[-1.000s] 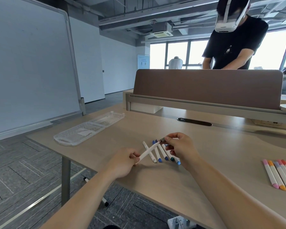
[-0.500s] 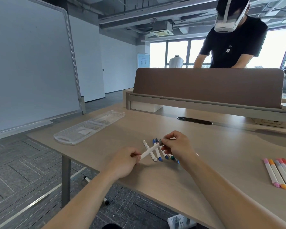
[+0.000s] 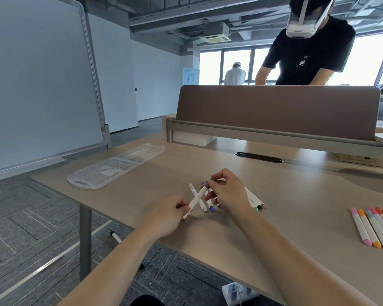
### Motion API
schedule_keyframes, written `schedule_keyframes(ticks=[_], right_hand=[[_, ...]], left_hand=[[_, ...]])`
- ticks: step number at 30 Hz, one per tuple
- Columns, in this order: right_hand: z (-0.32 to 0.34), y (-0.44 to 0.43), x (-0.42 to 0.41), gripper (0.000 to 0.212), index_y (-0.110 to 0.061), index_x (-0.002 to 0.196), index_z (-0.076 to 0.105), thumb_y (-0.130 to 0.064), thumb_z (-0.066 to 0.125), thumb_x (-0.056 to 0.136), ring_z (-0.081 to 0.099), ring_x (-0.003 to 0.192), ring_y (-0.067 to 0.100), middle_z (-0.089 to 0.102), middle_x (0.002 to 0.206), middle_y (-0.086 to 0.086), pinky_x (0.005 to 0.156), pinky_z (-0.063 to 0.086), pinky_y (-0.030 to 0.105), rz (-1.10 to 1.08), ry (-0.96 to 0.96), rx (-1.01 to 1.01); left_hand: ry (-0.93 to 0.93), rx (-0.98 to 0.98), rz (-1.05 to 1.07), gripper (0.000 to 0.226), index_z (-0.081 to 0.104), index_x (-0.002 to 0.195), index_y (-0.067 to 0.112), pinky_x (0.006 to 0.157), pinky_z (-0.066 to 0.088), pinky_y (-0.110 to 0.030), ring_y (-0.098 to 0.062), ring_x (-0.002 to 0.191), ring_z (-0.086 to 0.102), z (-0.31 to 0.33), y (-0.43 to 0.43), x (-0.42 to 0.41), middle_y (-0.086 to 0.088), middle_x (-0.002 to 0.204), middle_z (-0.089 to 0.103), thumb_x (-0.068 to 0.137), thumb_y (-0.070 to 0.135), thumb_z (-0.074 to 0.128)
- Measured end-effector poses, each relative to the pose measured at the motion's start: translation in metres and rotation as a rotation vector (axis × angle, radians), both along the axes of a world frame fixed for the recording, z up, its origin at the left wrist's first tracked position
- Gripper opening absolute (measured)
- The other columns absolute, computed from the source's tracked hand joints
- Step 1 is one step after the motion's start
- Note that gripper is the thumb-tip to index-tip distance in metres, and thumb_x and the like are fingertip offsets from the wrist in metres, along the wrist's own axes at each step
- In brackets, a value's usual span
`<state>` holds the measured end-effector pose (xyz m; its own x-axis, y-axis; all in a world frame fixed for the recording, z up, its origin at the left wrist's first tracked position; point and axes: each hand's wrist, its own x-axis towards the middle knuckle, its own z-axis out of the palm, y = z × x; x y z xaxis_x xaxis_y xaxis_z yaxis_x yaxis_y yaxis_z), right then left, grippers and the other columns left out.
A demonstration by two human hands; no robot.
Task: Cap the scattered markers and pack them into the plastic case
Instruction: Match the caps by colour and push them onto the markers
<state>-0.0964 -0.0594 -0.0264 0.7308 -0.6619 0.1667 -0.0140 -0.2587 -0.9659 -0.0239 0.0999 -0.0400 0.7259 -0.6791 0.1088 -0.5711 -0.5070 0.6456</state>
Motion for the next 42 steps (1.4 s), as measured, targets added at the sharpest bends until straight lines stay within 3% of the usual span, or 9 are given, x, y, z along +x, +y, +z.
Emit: schedule_keyframes(ticks=[5,10,13,18,22,26,31,37,42], right_hand=[[0.001,-0.003,0.001,0.010,-0.017,0.099,0.061,-0.009,0.056,0.096,0.063,0.049,0.010,0.076,0.088,0.003,0.044,0.042,0.020,-0.005,0.027,-0.036],[0.008,-0.002,0.011,0.048,-0.026,0.141,0.049,-0.014,0.055,0.095,0.062,0.053,0.006,0.072,0.100,-0.002,0.041,0.038,0.014,0.072,0.120,-0.128],[0.008,-0.002,0.017,0.034,-0.021,0.125,0.059,-0.012,0.055,0.093,0.057,0.050,0.006,0.069,0.086,-0.002,0.039,0.036,0.015,0.008,0.178,-0.120],[0.000,-0.007,0.024,0.015,-0.017,0.093,0.069,-0.011,0.056,0.091,0.060,0.052,0.007,0.072,0.080,-0.004,0.043,0.040,0.015,-0.006,0.150,-0.067],[-0.008,-0.014,0.024,0.014,-0.021,0.081,0.070,-0.015,0.059,0.087,0.064,0.062,0.014,0.073,0.078,-0.002,0.059,0.050,0.028,-0.009,0.138,-0.037],[-0.010,-0.021,0.018,0.015,-0.022,0.081,0.070,-0.016,0.059,0.088,0.062,0.062,0.014,0.074,0.080,-0.001,0.064,0.053,0.032,-0.003,0.145,-0.040],[0.002,-0.024,0.014,0.018,-0.018,0.081,0.071,-0.014,0.055,0.088,0.062,0.064,0.016,0.074,0.081,0.003,0.051,0.048,0.029,-0.010,0.149,-0.059],[0.017,-0.007,0.038,0.016,-0.012,0.091,0.070,-0.010,0.054,0.089,0.057,0.053,0.010,0.075,0.078,0.001,0.052,0.045,0.021,0.018,0.127,-0.099],[0.014,0.016,0.087,0.012,-0.009,0.089,0.067,-0.011,0.056,0.091,0.057,0.052,0.017,0.074,0.080,0.008,0.053,0.041,0.028,0.125,0.160,-0.090]], left_hand=[[0.033,0.006,0.014,0.021,0.068,0.094,0.017,0.059,0.035,-0.024,-0.010,0.073,0.056,0.000,-0.002,0.002,0.004,0.084,0.068,0.100,0.028,0.050],[0.243,-0.171,0.168,0.020,0.061,0.080,0.013,0.049,0.036,-0.023,-0.010,0.045,0.050,-0.003,-0.009,0.012,0.001,0.056,0.061,0.096,0.022,0.054],[0.265,-0.145,0.245,0.022,0.058,0.068,0.012,0.044,0.034,-0.021,-0.013,0.039,0.046,-0.002,-0.015,0.016,-0.001,0.045,0.056,0.089,0.016,0.057],[0.162,-0.038,0.248,0.012,0.058,0.071,0.013,0.057,0.041,-0.031,-0.024,0.055,0.054,0.004,-0.035,0.017,-0.015,0.067,0.067,0.082,0.017,0.061],[0.121,-0.001,0.189,0.020,0.063,0.076,0.015,0.062,0.044,-0.031,-0.022,0.059,0.056,0.003,-0.049,0.018,-0.010,0.074,0.072,0.088,0.030,0.061],[0.125,-0.020,0.151,0.023,0.070,0.095,0.016,0.057,0.039,-0.025,-0.014,0.056,0.051,0.004,-0.056,0.022,-0.001,0.070,0.063,0.096,0.029,0.051],[0.182,-0.125,0.152,0.019,0.067,0.096,0.015,0.038,0.033,-0.016,-0.010,0.042,0.047,0.008,-0.052,0.021,0.002,0.055,0.056,0.098,0.025,0.051],[0.137,-0.233,0.140,0.019,0.066,0.104,0.015,0.056,0.040,-0.022,-0.008,0.057,0.052,0.018,-0.030,0.042,0.002,0.078,0.065,0.098,0.028,0.053],[0.128,-0.225,0.191,0.024,0.065,0.112,0.020,0.063,0.041,-0.024,-0.009,0.070,0.054,0.018,0.000,0.076,0.003,0.089,0.062,0.099,0.033,0.051]])
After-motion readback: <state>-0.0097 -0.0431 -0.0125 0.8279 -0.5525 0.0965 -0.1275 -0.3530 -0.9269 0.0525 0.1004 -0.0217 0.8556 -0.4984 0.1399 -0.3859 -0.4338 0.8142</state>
